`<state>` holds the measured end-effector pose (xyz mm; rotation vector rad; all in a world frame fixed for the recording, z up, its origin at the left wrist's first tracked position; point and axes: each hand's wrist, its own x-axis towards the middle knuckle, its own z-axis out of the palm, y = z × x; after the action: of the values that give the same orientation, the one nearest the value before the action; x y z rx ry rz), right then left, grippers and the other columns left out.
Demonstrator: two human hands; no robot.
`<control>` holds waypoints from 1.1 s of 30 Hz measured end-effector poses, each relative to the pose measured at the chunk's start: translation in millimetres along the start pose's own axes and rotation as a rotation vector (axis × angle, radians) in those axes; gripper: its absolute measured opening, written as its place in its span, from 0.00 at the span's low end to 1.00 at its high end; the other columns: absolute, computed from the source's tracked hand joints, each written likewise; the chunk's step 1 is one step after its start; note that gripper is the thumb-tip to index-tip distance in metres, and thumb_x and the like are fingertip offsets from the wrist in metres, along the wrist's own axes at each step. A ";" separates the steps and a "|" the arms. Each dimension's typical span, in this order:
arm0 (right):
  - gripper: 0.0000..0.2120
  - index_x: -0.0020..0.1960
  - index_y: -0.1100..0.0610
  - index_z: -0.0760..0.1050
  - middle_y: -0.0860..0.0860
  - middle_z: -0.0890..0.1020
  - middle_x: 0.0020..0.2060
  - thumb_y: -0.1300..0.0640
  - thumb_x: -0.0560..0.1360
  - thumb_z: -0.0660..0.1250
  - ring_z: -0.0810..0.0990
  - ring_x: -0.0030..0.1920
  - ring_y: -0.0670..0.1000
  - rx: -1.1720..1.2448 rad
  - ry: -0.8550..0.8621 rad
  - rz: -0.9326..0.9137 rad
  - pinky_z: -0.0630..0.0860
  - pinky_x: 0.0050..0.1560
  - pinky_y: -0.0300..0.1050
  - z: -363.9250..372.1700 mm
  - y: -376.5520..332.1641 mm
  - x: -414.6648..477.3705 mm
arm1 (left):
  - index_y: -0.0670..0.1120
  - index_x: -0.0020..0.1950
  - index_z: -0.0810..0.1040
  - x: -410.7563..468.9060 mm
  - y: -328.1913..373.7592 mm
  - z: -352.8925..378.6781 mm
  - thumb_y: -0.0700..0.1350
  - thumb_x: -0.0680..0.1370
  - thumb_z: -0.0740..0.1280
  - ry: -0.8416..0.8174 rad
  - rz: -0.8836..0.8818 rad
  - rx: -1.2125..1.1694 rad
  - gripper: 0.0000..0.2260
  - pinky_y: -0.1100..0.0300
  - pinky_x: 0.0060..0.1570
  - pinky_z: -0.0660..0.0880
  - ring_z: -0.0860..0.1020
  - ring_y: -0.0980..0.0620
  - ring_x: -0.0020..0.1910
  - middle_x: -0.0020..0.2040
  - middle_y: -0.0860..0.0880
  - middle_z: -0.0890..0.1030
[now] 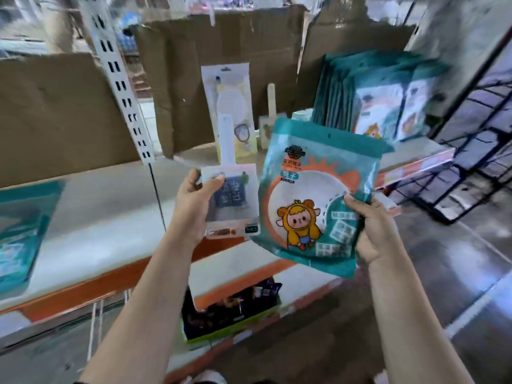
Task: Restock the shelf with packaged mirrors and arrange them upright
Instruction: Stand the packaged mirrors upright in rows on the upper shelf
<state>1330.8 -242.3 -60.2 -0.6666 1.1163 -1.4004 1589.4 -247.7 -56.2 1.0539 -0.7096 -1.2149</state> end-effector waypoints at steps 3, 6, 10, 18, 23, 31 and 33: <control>0.07 0.41 0.57 0.72 0.50 0.81 0.29 0.67 0.75 0.63 0.80 0.29 0.49 0.028 0.051 -0.009 0.79 0.30 0.43 -40.3 -20.6 9.1 | 0.48 0.46 0.73 -3.9 -14.0 38.2 0.36 0.77 0.64 -0.005 -0.022 0.039 0.07 0.58 0.31 0.80 0.82 0.55 0.34 0.35 0.53 0.84; 0.06 0.42 0.58 0.73 0.49 0.82 0.29 0.67 0.75 0.63 0.81 0.30 0.48 0.044 0.063 -0.003 0.79 0.30 0.41 -60.8 -28.4 19.3 | 0.49 0.45 0.73 3.4 -22.6 58.7 0.37 0.78 0.64 0.016 0.004 0.103 0.07 0.57 0.35 0.80 0.81 0.56 0.36 0.41 0.50 0.82; 0.05 0.45 0.59 0.73 0.49 0.81 0.31 0.68 0.75 0.63 0.81 0.30 0.47 0.037 0.067 0.014 0.79 0.31 0.41 -77.3 -29.7 39.0 | 0.49 0.47 0.74 26.9 -31.0 80.0 0.37 0.77 0.65 0.062 0.041 0.152 0.07 0.54 0.43 0.78 0.80 0.54 0.41 0.44 0.50 0.81; 0.05 0.43 0.59 0.71 0.49 0.80 0.29 0.66 0.76 0.62 0.80 0.29 0.47 -0.031 0.018 -0.024 0.79 0.30 0.41 -92.6 -70.9 121.6 | 0.51 0.46 0.73 111.8 -53.6 140.7 0.37 0.77 0.66 0.124 0.120 0.174 0.08 0.62 0.38 0.78 0.80 0.61 0.37 0.42 0.55 0.80; 0.06 0.42 0.58 0.72 0.49 0.81 0.29 0.66 0.75 0.62 0.80 0.29 0.47 -0.083 -0.049 -0.041 0.78 0.30 0.39 -83.3 -94.4 178.3 | 0.52 0.43 0.70 158.1 -65.3 172.1 0.41 0.77 0.66 0.206 0.153 0.276 0.08 0.60 0.39 0.76 0.77 0.56 0.41 0.42 0.55 0.77; 0.06 0.45 0.57 0.74 0.49 0.83 0.34 0.67 0.73 0.65 0.82 0.33 0.48 -0.181 -0.081 -0.022 0.80 0.35 0.42 -81.7 -84.1 243.1 | 0.52 0.43 0.72 202.7 -85.2 203.3 0.39 0.77 0.66 0.207 0.097 0.299 0.08 0.66 0.33 0.76 0.78 0.59 0.38 0.40 0.56 0.78; 0.06 0.45 0.57 0.74 0.49 0.83 0.34 0.67 0.73 0.66 0.82 0.33 0.47 -0.204 -0.079 -0.024 0.81 0.36 0.42 -74.6 -87.4 258.2 | 0.53 0.44 0.71 211.5 -84.1 206.8 0.41 0.77 0.66 0.194 0.091 0.346 0.07 0.63 0.37 0.75 0.78 0.58 0.40 0.42 0.56 0.78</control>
<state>1183.4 -483.4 -64.3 -0.8762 1.2016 -1.2787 1423.5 -506.0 -74.9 1.3891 -0.8235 -0.9151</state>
